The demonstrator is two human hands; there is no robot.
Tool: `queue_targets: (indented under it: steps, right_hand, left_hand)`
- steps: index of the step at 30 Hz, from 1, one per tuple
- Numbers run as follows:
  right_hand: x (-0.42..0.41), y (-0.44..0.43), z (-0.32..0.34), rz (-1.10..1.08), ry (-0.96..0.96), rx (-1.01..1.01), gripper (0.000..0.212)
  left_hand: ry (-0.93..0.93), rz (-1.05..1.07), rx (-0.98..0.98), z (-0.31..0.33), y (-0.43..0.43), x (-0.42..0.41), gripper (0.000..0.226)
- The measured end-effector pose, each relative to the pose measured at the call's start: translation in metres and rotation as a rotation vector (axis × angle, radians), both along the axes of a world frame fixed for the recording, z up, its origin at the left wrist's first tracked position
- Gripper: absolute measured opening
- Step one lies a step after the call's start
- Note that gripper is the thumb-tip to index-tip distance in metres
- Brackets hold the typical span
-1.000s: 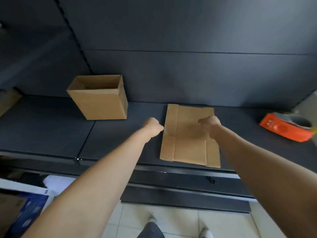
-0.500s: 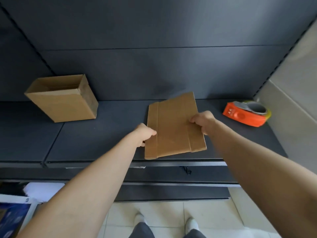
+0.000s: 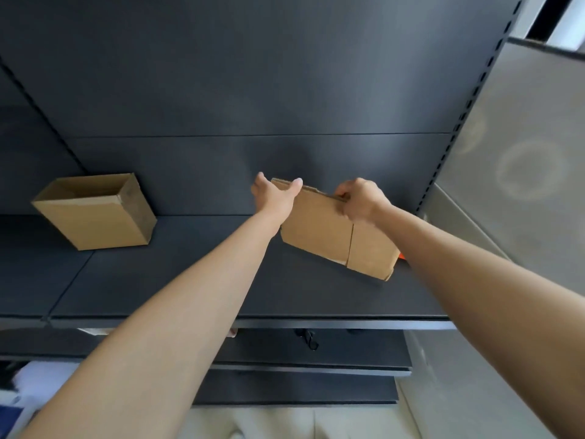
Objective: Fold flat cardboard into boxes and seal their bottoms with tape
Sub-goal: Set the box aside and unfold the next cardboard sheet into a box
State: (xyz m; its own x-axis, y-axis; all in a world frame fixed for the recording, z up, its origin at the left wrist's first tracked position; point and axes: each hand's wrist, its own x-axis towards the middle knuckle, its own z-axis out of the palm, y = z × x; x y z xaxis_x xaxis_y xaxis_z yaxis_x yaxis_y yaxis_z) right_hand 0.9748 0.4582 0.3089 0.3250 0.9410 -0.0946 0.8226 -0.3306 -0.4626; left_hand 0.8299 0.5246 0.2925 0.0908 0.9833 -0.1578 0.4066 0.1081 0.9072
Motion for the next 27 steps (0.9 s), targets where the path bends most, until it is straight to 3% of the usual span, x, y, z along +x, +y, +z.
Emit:
queue_targets:
  steps: [7, 12, 18, 23, 27]
  right_hand:
    - [0.026, -0.014, -0.009, 0.013, 0.021, -0.078, 0.025]
    - [0.049, -0.016, -0.009, -0.347, 0.071, -0.111, 0.05]
    - [0.054, -0.023, -0.012, -0.608, 0.273, -0.118, 0.061]
    - [0.052, -0.029, -0.01, -0.701, 0.694, -0.025, 0.047]
    - [0.046, -0.03, -0.004, -0.63, 0.617, -0.041, 0.054]
  left_hand:
    - [0.067, -0.061, -0.072, -0.01, -0.005, 0.01, 0.058]
    - [0.059, -0.068, -0.103, -0.008, 0.004, 0.013, 0.057]
    - [0.03, -0.08, -0.131, -0.01, 0.012, 0.018, 0.054]
    - [-0.005, -0.061, -0.218, -0.008, 0.016, 0.017, 0.06]
    - [-0.027, -0.042, -0.253, -0.004, 0.012, 0.01, 0.035]
